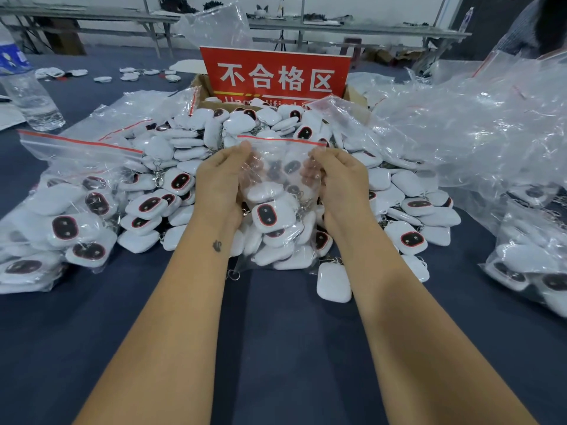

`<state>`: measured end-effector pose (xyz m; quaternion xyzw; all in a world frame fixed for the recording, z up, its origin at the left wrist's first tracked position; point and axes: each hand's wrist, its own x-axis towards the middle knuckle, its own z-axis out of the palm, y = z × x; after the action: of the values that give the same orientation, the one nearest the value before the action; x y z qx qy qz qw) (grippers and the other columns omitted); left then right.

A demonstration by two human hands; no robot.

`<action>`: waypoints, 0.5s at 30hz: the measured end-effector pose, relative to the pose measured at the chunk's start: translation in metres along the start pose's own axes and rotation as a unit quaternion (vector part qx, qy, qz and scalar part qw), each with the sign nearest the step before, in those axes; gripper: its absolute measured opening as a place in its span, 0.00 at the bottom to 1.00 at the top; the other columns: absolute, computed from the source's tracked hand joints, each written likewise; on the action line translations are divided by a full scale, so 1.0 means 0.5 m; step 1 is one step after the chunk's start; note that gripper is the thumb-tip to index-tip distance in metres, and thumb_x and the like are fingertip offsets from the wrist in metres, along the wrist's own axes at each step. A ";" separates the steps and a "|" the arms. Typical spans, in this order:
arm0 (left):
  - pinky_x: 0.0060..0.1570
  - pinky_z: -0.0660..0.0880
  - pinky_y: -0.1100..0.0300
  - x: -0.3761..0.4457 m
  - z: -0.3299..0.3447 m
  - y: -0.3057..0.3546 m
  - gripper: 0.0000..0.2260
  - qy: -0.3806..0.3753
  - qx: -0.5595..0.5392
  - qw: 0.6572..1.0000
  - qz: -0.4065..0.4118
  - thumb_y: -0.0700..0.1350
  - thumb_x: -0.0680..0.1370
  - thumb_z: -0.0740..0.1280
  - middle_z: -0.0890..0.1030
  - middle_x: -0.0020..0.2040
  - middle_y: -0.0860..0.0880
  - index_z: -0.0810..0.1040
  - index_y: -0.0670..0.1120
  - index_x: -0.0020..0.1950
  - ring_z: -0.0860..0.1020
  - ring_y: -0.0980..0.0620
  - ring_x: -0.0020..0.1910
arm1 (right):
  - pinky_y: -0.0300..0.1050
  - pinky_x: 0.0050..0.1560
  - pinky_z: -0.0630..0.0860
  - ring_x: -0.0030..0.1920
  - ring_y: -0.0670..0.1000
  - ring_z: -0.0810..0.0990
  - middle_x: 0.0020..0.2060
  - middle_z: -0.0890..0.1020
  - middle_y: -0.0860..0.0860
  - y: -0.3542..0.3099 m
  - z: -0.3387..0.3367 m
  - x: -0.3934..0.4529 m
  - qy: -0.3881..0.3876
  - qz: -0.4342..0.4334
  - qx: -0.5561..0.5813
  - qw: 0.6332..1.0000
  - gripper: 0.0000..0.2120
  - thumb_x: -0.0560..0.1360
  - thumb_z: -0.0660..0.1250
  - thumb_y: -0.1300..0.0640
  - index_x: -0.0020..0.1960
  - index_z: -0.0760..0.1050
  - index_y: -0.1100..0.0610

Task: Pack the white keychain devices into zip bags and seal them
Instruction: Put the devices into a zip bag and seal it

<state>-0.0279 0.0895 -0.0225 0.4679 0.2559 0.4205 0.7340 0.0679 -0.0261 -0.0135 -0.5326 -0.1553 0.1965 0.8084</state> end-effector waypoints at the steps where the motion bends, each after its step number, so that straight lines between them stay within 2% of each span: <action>1: 0.41 0.79 0.54 0.001 -0.002 0.001 0.07 0.010 -0.020 1.000 -0.007 0.43 0.77 0.71 0.83 0.35 0.47 0.83 0.44 0.39 0.80 0.50 0.33 | 0.41 0.36 0.78 0.31 0.49 0.77 0.30 0.80 0.52 0.000 -0.001 -0.001 -0.002 0.001 0.003 1.000 0.08 0.77 0.68 0.65 0.39 0.79 0.60; 5: 0.37 0.78 0.58 0.005 -0.004 0.000 0.06 0.021 -0.047 0.999 -0.006 0.43 0.77 0.71 0.83 0.36 0.48 0.82 0.43 0.42 0.80 0.52 0.33 | 0.41 0.39 0.79 0.32 0.48 0.80 0.29 0.82 0.50 0.004 -0.005 0.001 -0.004 -0.011 -0.028 1.000 0.10 0.78 0.68 0.63 0.38 0.81 0.59; 9: 0.41 0.78 0.57 -0.003 -0.002 0.005 0.04 0.036 -0.036 0.999 0.010 0.40 0.77 0.71 0.83 0.36 0.49 0.82 0.44 0.42 0.79 0.53 0.36 | 0.37 0.39 0.78 0.31 0.47 0.80 0.27 0.82 0.48 0.008 -0.007 0.005 0.022 -0.017 -0.061 0.998 0.08 0.77 0.70 0.62 0.39 0.81 0.58; 15: 0.43 0.76 0.56 -0.013 0.007 0.012 0.11 0.053 -0.046 0.997 0.025 0.36 0.77 0.69 0.81 0.33 0.48 0.81 0.46 0.36 0.77 0.52 0.34 | 0.41 0.43 0.79 0.31 0.45 0.81 0.28 0.82 0.48 0.015 -0.006 0.009 0.035 -0.018 -0.066 0.997 0.06 0.78 0.69 0.63 0.43 0.81 0.57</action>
<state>-0.0309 0.0838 -0.0158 0.4169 0.2625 0.4744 0.7295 0.0722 -0.0238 -0.0213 -0.5885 -0.1490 0.1524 0.7799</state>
